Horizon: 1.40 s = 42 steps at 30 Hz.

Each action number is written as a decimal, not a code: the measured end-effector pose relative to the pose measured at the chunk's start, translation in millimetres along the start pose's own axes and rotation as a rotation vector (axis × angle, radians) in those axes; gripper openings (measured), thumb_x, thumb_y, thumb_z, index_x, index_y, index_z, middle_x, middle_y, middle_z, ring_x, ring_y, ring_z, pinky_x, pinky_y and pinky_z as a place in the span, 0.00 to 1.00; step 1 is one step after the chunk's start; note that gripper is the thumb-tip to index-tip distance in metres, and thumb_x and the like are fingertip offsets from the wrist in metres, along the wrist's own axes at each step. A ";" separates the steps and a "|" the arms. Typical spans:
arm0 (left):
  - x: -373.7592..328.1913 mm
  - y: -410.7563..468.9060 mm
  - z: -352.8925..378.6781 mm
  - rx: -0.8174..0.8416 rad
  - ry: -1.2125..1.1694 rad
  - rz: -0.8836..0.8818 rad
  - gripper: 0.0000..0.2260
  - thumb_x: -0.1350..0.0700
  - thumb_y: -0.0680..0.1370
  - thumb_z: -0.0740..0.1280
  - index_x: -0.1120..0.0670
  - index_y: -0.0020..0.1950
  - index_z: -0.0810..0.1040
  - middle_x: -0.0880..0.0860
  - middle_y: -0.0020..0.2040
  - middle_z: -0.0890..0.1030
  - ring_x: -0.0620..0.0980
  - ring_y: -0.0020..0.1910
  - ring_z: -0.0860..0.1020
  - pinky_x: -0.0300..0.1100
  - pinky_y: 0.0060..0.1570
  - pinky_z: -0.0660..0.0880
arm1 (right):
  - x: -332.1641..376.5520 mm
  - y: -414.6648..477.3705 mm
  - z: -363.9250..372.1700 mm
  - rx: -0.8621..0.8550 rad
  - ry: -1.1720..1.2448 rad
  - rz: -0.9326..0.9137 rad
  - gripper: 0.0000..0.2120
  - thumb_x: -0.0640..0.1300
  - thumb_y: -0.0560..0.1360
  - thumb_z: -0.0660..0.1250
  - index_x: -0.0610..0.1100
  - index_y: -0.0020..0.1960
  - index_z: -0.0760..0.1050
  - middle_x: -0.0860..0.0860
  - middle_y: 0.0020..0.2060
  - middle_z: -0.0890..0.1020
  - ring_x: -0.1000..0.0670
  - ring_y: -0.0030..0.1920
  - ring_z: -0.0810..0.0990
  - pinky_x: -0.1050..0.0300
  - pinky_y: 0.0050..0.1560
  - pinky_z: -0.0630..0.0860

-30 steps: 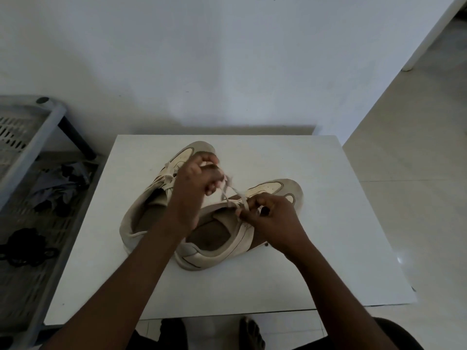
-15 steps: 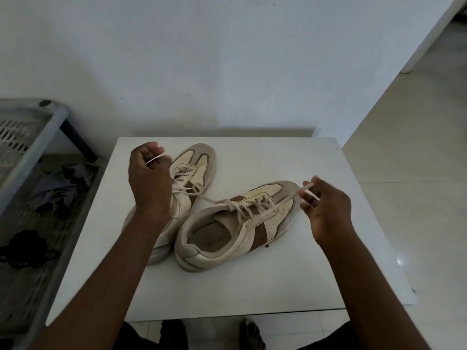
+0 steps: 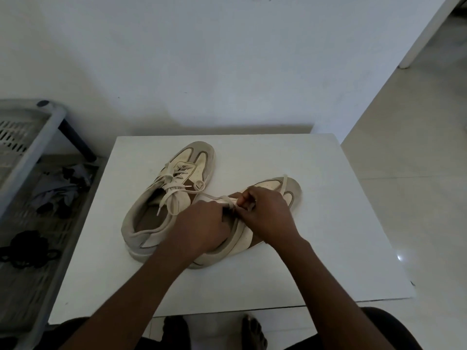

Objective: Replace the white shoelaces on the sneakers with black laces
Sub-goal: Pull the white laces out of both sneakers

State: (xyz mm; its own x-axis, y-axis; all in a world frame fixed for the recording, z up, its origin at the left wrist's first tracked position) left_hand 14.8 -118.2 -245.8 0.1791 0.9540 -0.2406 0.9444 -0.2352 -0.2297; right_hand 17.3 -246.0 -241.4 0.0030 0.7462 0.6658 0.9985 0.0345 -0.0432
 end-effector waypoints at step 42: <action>35.3 13.9 -25.2 -0.127 0.099 0.111 0.08 0.51 0.74 0.66 0.48 0.47 0.84 0.50 0.35 0.78 0.47 0.34 0.71 0.37 0.35 0.64 | 3.9 4.2 41.9 0.194 0.447 0.074 0.11 0.43 0.79 0.62 0.52 0.39 0.74 0.55 0.31 0.79 0.58 0.26 0.73 0.58 0.32 0.72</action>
State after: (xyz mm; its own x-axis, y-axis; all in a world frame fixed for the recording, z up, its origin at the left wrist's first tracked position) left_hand 41.2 -83.2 -233.8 0.3046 0.9386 -0.1623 0.9433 -0.3208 -0.0849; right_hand 19.3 -215.1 -270.2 0.1391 0.3945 0.9083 0.9662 0.1471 -0.2119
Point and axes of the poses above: each hand's wrist, its own y-axis towards the middle knuckle, its own z-axis out of the palm, x = y × z, the point moved 7 cm from there along y, towards the middle knuckle
